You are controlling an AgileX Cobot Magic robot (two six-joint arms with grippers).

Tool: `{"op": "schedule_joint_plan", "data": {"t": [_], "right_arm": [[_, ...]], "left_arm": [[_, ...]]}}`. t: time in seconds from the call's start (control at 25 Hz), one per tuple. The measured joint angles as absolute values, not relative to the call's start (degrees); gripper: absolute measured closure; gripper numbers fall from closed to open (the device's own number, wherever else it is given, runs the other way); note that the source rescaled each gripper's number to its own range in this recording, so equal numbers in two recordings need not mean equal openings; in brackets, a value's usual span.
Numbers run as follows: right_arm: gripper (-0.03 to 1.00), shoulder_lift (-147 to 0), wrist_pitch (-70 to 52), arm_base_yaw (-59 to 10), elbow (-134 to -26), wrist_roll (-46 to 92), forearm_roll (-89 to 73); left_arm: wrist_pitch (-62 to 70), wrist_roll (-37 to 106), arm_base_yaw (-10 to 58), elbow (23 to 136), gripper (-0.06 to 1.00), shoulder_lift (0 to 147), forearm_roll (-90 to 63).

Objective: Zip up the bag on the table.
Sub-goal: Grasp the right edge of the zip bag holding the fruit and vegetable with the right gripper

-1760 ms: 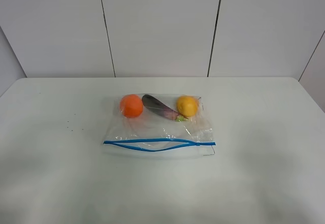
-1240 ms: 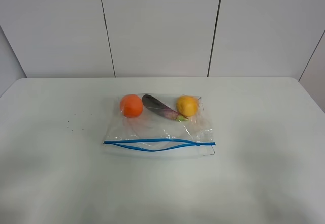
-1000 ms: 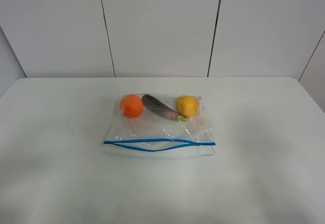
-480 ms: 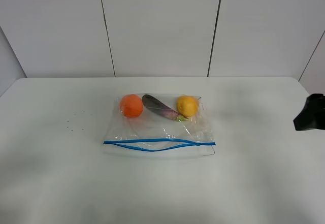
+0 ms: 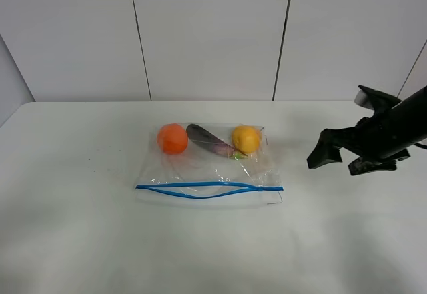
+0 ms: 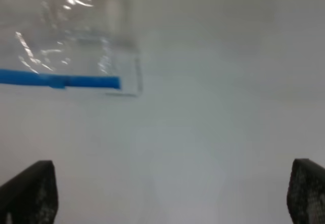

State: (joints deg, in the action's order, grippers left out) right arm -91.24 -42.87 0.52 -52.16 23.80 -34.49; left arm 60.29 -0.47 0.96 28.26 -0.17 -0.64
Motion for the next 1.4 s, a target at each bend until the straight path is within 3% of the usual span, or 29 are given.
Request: {"op": "schedule_joint_plan", "data": {"t": [0.4,1.28,1.4], "right_arm": [[-0.01,-108.47,-47.89,0.52,-59.29,46.29,-53.71],[-0.01,-126.00,-61.74,2.86,-63.91,64.51,-71.08],[0.03,-127.56,-63.52,2.92,-63.91,65.73,-73.30]], "left_arm": [[60.29,-0.47,0.96,28.26,-0.02,-0.17,-0.64],[60.29,-0.47,0.96,28.26,-0.02,-0.17,-0.64],[60.29,-0.47,0.96,28.26,-0.02,-0.17,-0.64]]}}
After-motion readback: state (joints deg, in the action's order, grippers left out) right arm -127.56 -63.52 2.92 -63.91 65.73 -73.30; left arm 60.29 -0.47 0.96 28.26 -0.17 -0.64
